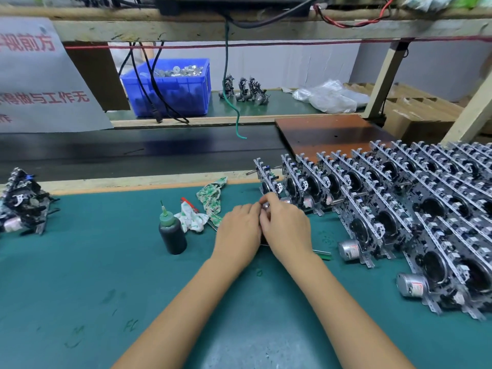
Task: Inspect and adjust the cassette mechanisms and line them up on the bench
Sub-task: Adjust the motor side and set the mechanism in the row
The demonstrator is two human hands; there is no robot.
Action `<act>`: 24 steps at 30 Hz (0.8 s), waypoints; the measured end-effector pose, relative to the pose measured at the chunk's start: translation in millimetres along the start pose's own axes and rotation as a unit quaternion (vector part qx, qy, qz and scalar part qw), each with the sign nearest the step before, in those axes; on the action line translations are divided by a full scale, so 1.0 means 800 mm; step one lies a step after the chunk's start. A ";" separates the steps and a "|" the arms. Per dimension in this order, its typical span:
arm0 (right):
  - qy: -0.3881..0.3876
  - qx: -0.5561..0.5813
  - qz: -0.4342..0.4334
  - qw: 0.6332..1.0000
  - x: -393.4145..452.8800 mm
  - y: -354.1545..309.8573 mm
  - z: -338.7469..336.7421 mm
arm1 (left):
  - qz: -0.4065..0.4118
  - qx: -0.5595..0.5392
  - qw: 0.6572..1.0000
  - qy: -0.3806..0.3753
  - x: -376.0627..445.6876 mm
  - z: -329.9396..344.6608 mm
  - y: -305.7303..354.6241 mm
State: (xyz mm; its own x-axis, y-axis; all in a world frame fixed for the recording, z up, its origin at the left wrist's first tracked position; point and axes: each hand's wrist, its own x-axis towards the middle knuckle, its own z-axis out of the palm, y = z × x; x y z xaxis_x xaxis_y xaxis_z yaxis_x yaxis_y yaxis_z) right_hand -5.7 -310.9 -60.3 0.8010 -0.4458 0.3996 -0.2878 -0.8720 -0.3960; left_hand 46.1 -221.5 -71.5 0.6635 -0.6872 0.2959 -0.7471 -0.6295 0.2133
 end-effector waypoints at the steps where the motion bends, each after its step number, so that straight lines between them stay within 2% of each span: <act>1: 0.003 0.015 0.001 1.000 -0.003 0.003 -0.001 | -0.015 -0.026 1.000 0.002 0.001 0.005 0.006; 4: 0.042 0.053 0.007 0.998 -0.012 0.006 -0.004 | -0.066 -0.060 0.996 0.010 0.005 0.013 0.010; 6: 0.079 0.075 0.053 0.993 -0.013 0.009 -0.007 | -0.081 -0.052 0.995 0.018 0.013 0.014 0.011; 10: 0.030 0.033 0.138 0.989 -0.008 0.028 -0.004 | -0.090 -0.045 0.995 0.014 0.029 0.016 0.011; 13: -0.003 0.025 0.126 0.992 -0.002 0.037 0.001 | -0.086 -0.037 0.995 0.012 0.036 0.017 0.010; 24: -0.003 0.058 0.120 0.991 0.004 0.041 0.008 | -0.114 0.060 0.991 -0.022 0.048 0.020 0.025</act>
State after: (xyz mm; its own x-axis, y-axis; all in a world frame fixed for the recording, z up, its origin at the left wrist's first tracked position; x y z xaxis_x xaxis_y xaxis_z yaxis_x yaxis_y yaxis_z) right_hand -9.3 -339.7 -77.2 0.7204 -0.6360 0.2768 -0.4083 -0.7114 -0.5720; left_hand 57.3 -266.6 -70.8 0.8171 -0.5359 0.2124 -0.5697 -0.8069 0.1561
